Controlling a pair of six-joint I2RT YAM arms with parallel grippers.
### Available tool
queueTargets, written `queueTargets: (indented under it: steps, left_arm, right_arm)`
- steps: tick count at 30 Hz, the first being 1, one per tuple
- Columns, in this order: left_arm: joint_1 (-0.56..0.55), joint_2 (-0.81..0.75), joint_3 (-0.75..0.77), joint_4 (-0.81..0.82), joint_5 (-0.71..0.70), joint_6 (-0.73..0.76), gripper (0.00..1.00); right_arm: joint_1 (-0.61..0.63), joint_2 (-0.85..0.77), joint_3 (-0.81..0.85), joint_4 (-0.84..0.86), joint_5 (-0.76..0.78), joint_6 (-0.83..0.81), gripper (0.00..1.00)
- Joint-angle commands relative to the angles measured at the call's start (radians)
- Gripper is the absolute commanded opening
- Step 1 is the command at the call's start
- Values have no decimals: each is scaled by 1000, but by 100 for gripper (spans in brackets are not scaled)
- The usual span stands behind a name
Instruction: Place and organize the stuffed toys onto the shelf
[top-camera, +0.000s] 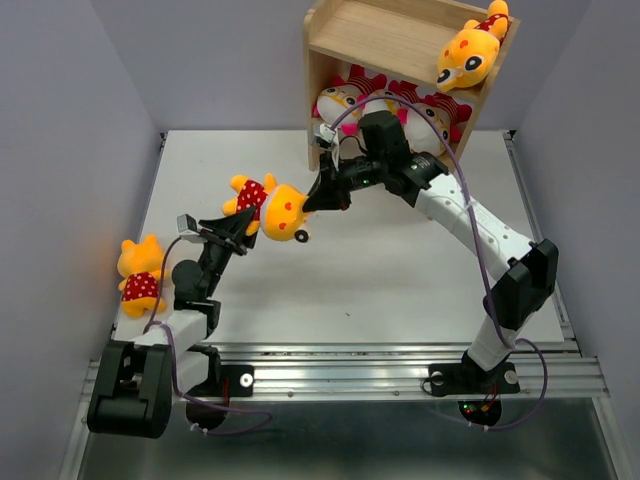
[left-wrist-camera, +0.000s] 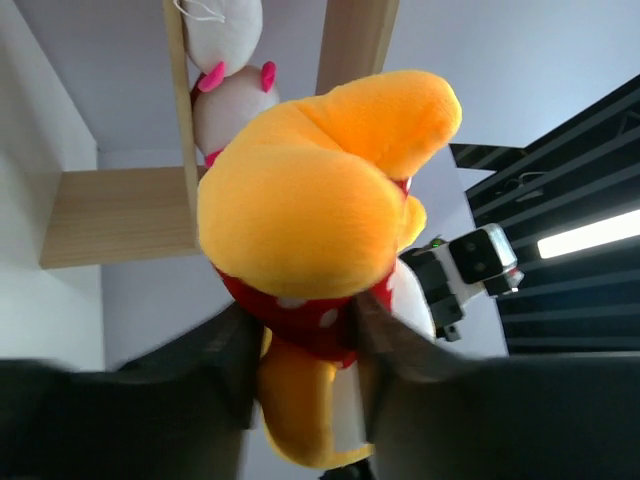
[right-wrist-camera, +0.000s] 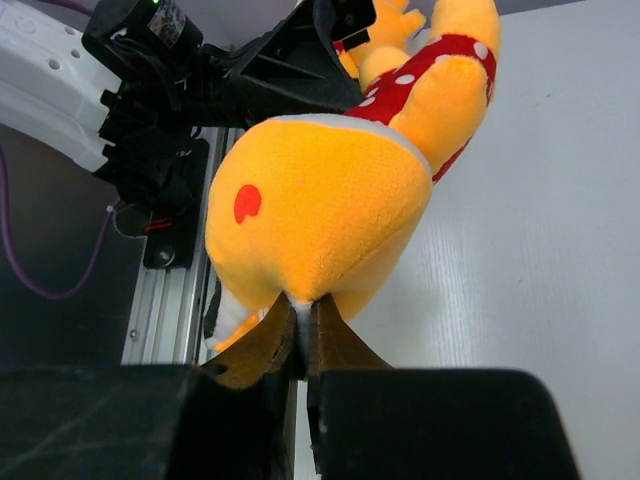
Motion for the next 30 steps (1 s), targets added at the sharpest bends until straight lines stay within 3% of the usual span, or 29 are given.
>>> queueTargets:
  steps: [1, 3, 7, 12, 16, 19, 24, 30]
  left_arm:
    - [12, 4, 8, 99, 5, 76, 60]
    - [24, -21, 39, 77, 11, 94, 75]
    - [65, -117, 90, -22, 32, 163, 91]
    - [141, -259, 171, -299, 72, 342, 94]
    - [176, -361, 239, -538, 103, 522, 96]
    - [181, -391, 269, -675, 117, 632, 96]
    - [181, -443, 279, -818, 114, 743, 95]
    - [181, -492, 239, -843, 97, 765, 96]
  right_arm:
    - [-13, -29, 132, -36, 32, -92, 1]
    - [-22, -32, 181, -81, 66, -138, 1]
    - [-23, -35, 279, -148, 144, -199, 1]
    - [-32, -36, 421, -158, 335, -183, 1]
    - [-53, -20, 526, -116, 585, -118, 1]
    - [-114, -8, 573, -80, 661, -83, 1]
    - [-199, 14, 641, 3, 802, -26, 1]
    - [-223, 26, 649, 74, 972, 18, 1]
